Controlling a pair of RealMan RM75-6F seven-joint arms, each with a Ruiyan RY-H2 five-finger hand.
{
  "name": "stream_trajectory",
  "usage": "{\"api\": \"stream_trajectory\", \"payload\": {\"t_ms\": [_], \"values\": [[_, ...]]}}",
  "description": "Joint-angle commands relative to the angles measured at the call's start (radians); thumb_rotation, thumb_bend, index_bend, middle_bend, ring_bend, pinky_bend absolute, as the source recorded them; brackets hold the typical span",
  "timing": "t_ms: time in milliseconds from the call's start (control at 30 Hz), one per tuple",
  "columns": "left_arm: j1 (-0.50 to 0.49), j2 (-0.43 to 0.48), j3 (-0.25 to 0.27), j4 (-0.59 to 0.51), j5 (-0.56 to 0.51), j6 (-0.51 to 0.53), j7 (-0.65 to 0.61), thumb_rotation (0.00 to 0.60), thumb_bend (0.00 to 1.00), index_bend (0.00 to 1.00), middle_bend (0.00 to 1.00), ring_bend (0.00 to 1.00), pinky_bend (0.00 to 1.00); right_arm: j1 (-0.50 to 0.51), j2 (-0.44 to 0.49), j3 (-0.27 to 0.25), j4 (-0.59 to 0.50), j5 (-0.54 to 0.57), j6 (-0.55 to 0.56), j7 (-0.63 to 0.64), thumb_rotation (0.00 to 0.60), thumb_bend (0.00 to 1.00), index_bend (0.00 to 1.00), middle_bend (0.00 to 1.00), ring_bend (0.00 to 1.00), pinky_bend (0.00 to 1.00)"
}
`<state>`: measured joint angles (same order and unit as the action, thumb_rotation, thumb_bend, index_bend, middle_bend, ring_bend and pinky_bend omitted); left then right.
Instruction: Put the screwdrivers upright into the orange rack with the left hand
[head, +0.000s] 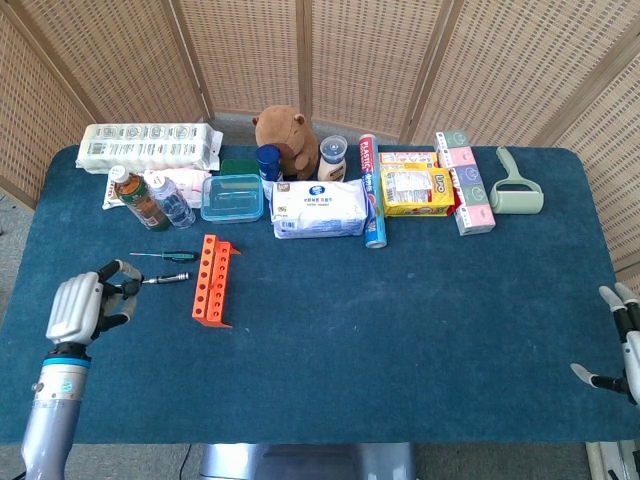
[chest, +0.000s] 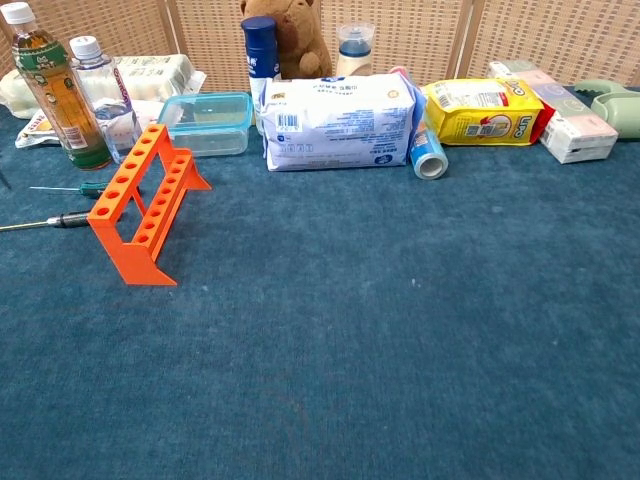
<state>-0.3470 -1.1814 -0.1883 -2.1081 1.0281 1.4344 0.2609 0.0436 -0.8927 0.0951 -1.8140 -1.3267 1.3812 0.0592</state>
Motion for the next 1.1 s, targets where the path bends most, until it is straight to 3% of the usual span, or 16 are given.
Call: {"api": "stream_trajectory", "payload": {"t_ms": [33, 133, 233, 600, 900, 1100], "values": [[0.032, 0.046, -0.007, -0.023, 0.072, -0.006, -0.114, 0.6, 0.39, 0.55, 1.0, 0.96, 1.0, 0.004, -0.004, -0.002, -0.003, 0.0, -0.004, -0.009, 0.6, 0.0, 0.05, 0.0, 0.0, 0.0], [0.041, 0.111, -0.002, -0.015, 0.162, -0.087, -0.303, 0.6, 0.39, 0.56, 1.0, 0.96, 1.0, 0.005, -0.007, -0.004, -0.007, -0.001, -0.005, -0.018, 0.6, 0.0, 0.05, 0.0, 0.0, 0.0], [0.031, 0.194, 0.013, 0.067, 0.317, -0.183, -0.521, 0.6, 0.39, 0.56, 1.0, 0.96, 1.0, 0.005, -0.007, -0.004, -0.011, -0.001, -0.002, -0.023, 0.6, 0.0, 0.05, 0.0, 0.0, 0.0], [-0.024, 0.363, 0.1, 0.18, 0.649, -0.294, -1.237, 0.6, 0.43, 0.55, 1.0, 0.96, 1.0, 0.006, -0.006, -0.002, -0.01, 0.01, -0.002, -0.018, 0.6, 0.0, 0.05, 0.0, 0.0, 0.0], [-0.087, 0.456, 0.168, 0.24, 0.795, -0.292, -1.579, 0.6, 0.44, 0.56, 1.0, 0.96, 1.0, 0.002, 0.001, 0.0, -0.008, 0.009, 0.004, -0.003, 0.6, 0.0, 0.05, 0.0, 0.0, 0.0], [-0.12, 0.496, 0.19, 0.254, 0.806, -0.304, -1.647, 0.6, 0.47, 0.56, 1.0, 0.96, 1.0, 0.002, 0.004, 0.0, -0.006, 0.011, 0.003, 0.005, 0.6, 0.0, 0.05, 0.0, 0.0, 0.0]]}}
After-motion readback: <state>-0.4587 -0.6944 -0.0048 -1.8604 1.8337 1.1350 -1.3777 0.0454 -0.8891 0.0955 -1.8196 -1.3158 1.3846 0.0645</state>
